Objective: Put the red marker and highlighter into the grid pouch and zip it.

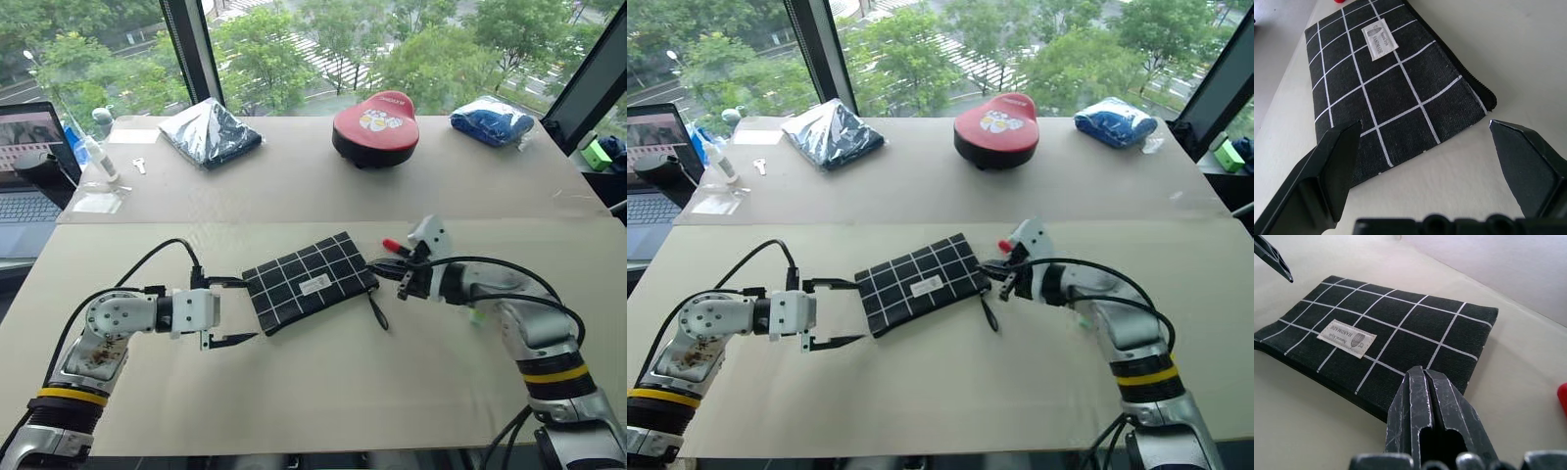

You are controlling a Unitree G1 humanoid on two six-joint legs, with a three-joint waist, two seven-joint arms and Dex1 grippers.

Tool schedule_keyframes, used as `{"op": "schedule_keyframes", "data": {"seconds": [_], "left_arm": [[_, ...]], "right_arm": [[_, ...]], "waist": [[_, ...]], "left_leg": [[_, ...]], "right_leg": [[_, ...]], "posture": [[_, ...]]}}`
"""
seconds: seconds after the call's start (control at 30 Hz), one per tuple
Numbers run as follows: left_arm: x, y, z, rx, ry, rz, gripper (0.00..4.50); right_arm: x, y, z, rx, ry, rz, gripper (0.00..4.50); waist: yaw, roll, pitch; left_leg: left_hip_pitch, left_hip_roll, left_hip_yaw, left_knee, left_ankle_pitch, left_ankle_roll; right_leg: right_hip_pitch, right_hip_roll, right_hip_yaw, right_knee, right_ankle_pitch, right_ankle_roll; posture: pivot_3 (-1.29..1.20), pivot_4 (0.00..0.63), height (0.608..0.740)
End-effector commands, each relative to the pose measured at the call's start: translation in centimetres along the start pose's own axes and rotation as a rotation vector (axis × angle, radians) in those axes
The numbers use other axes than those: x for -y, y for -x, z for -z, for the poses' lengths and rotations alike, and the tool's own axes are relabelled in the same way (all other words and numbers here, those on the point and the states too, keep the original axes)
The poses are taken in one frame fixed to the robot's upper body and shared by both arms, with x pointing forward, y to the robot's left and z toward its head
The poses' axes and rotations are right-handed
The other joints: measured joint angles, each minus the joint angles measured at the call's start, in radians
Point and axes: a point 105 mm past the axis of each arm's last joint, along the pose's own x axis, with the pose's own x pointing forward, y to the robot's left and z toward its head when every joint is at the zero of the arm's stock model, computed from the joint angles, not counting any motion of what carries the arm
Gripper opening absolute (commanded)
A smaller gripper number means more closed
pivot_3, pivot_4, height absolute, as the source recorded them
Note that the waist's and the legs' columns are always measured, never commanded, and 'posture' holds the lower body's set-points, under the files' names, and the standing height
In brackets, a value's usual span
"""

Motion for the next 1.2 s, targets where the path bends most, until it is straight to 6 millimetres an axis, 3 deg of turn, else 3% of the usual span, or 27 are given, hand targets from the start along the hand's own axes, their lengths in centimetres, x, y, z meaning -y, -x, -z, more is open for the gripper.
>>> {"op": "schedule_keyframes", "data": {"seconds": [0.03,0.23,0.33,0.7,0.8,1.2], "left_arm": [[-0.1,-0.5,-0.4,0.024,-0.067,-0.022,4.50],[0.6,-0.8,0.1,0.027,-0.084,-0.021,4.50],[0.6,-0.8,-0.1,0.031,-0.098,-0.023,4.50],[-0.9,-2.1,-2.2,0.062,-0.233,-0.067,4.50],[-0.3,-2.6,-2.8,0.091,-0.225,-0.061,4.50],[-0.5,-3.4,-1.9,0.065,-0.230,-0.096,4.50]], "right_arm": [[-0.6,-0.6,0.8,-0.053,0.074,-0.037,0.04],[0.6,-1.1,3.3,-0.185,0.101,0.027,0.04],[0.3,-1.4,3.8,-0.214,0.141,0.011,0.04],[0.1,-2.0,3.5,-0.186,0.111,0.021,0.04],[0.2,-1.9,3.4,-0.183,0.104,0.028,0.04],[0.2,-1.7,3.4,-0.178,0.083,0.029,0.04]], "waist": [[0.001,0.000,0.000],[0.001,0.000,0.000],[0.001,-0.001,0.000],[0.002,-0.001,-0.001],[0.001,-0.001,-0.001],[0.002,-0.001,-0.001]], "left_leg": [[0.000,0.000,0.000,0.000,0.000,0.000],[0.001,0.000,0.000,0.001,0.000,0.000],[0.003,0.001,0.000,0.001,0.000,0.000],[0.008,0.002,0.000,0.001,0.001,-0.001],[0.008,0.002,0.000,0.001,0.001,-0.001],[0.009,0.002,0.000,0.001,0.001,-0.002]], "right_leg": [[0.000,0.000,0.000,0.000,0.000,0.000],[0.001,0.000,0.000,0.000,0.000,0.000],[0.002,0.001,0.000,0.000,0.000,0.000],[0.008,0.002,0.000,0.000,0.000,0.000],[0.008,0.002,0.001,0.000,0.000,0.000],[0.009,0.002,0.001,0.000,0.000,-0.001]], "posture": [[0.00,0.150,0.740],[0.00,0.150,0.740],[0.00,0.150,0.740],[0.00,0.150,0.740],[0.00,0.150,0.740],[0.00,0.150,0.740]]}}
